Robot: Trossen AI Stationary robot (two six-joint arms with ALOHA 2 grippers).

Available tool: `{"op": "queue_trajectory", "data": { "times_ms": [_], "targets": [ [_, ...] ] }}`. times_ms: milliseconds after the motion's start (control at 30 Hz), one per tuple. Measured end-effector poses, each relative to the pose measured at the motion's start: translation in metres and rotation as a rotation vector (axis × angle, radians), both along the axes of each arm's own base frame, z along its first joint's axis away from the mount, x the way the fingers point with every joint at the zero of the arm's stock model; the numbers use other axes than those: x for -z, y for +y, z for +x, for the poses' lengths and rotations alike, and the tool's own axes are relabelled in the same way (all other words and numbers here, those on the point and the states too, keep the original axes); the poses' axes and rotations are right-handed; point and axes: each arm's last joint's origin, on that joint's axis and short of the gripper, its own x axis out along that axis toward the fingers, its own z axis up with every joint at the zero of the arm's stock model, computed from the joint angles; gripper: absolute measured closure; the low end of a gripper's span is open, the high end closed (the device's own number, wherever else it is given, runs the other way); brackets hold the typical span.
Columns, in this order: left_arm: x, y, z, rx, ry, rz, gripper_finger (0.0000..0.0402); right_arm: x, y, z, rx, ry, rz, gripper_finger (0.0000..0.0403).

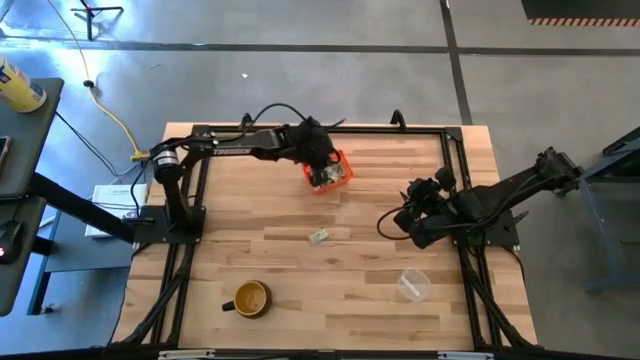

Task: Pick and place items into bin
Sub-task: Put the white stevia packet into the orange bin

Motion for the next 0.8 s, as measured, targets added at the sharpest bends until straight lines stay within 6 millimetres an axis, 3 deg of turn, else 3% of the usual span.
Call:
{"op": "queue_trajectory", "data": {
  "times_ms": [133,267,333,467,600,800],
  "targets": [
    [0.004,-0.008,-0.002,-0.075,0.088,0.043,0.0215,0.012,0.000,-0.002,0.012,0.021,0.022,0.0240],
    [-0.025,-0.034,-0.009,-0.054,0.066,-0.099,0.0178,0.027,0.005,-0.004,-0.019,0.050,0.068,0.0242],
    [-0.037,-0.064,-0.012,0.022,0.067,-0.141,0.0172,0.036,0.010,-0.004,-0.071,0.063,0.087,0.0241],
    [-0.039,-0.131,-0.017,0.114,0.174,-0.135,0.0177,0.053,0.021,0.009,-0.272,0.066,0.205,0.0235],
    [-0.038,-0.188,-0.028,0.027,0.226,-0.153,0.0191,0.066,0.016,0.038,-0.532,-0.033,0.388,0.0226],
    [-0.036,-0.264,-0.051,-0.145,0.180,-0.183,0.0204,0.078,0.000,0.086,-0.811,-0.009,0.336,0.0207]
  ]
}}
